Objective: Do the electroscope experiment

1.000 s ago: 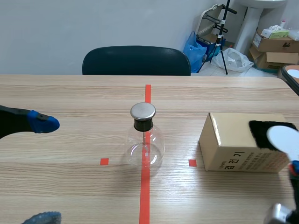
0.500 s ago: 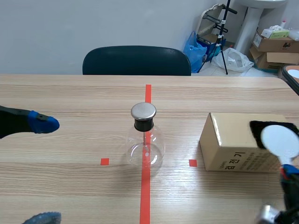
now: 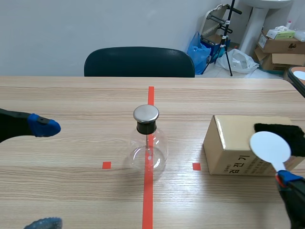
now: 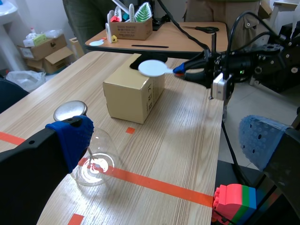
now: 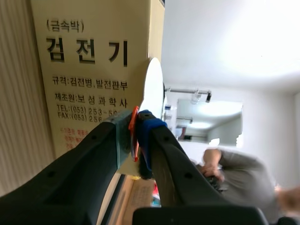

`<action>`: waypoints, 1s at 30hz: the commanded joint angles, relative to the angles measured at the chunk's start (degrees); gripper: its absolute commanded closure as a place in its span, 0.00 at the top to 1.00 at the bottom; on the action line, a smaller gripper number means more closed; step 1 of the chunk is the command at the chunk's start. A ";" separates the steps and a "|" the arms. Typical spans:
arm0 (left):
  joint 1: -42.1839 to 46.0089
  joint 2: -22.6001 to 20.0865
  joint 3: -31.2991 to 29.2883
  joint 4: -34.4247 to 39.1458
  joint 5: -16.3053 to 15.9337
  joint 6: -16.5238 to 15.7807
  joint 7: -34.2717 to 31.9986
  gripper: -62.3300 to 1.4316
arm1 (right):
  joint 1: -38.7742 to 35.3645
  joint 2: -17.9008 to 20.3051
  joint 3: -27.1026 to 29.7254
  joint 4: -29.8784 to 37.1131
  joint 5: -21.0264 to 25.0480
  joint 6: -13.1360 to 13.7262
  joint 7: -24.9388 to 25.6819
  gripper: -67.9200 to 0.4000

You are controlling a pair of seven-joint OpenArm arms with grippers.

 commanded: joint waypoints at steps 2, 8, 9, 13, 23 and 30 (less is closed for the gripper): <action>0.15 0.42 -0.35 0.20 -0.81 -0.11 -0.96 1.00 | -0.13 -0.02 0.48 0.26 1.53 -3.23 -15.45 0.03; 0.15 0.42 -0.35 0.20 -0.81 -0.11 -0.96 1.00 | 0.37 -0.20 0.44 0.26 0.81 -3.23 -1.95 0.03; 0.15 0.42 -0.35 0.20 -0.81 -0.11 -0.96 1.00 | 0.33 -0.35 0.59 0.26 0.96 -3.23 -5.35 0.03; 0.15 0.42 -0.35 0.20 -0.81 -0.11 -0.94 1.00 | -0.11 -0.48 0.79 0.26 -0.39 -3.23 -15.26 0.03; 0.15 0.42 -0.35 0.20 -0.81 -0.11 -0.96 1.00 | -0.11 -0.63 0.79 0.26 -1.09 -0.94 -12.35 0.03; 0.15 0.42 -0.35 0.20 -0.79 -0.11 -0.96 1.00 | -0.57 -0.63 0.81 0.26 -0.81 -3.23 -16.22 0.03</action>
